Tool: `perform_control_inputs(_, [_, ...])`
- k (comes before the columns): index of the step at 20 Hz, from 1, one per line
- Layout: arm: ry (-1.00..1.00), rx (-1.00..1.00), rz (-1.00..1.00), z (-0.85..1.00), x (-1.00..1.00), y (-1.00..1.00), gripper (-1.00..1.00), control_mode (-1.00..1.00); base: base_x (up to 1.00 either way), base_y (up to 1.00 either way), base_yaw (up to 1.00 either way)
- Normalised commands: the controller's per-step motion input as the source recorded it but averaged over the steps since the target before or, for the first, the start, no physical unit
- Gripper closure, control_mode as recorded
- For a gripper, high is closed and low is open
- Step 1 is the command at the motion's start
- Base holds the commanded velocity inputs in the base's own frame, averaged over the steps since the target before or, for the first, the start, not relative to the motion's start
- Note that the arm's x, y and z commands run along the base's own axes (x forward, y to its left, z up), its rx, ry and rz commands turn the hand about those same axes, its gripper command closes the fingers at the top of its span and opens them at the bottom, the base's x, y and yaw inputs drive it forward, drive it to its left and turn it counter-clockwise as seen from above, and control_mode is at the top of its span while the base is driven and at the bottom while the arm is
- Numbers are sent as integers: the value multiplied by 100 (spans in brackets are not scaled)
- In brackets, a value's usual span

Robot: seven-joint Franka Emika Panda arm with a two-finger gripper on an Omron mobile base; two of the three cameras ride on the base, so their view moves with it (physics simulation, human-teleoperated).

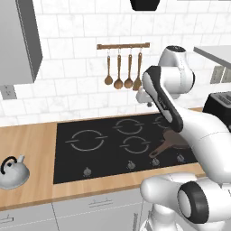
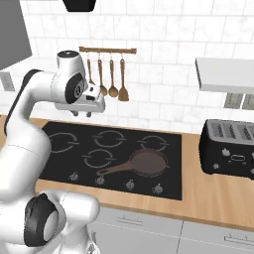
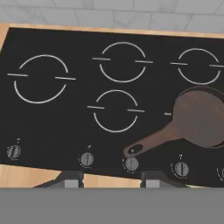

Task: Pick the kettle from the counter and place it on a stove burner. Then turn the burner on.

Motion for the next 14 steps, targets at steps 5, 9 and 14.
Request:
perform_control_inputs(5, [-14, 0, 4, 0, -48, 14, -100, -100, 0, 0, 0])
perform_control_inputs(9, [-23, 0, 10, 0, -76, 97, -100, -100, 0, 0, 0])
perform_control_inputs(14, [-7, 2, 13, 0, -52, 100, -100, -100, 0, 0, 0])
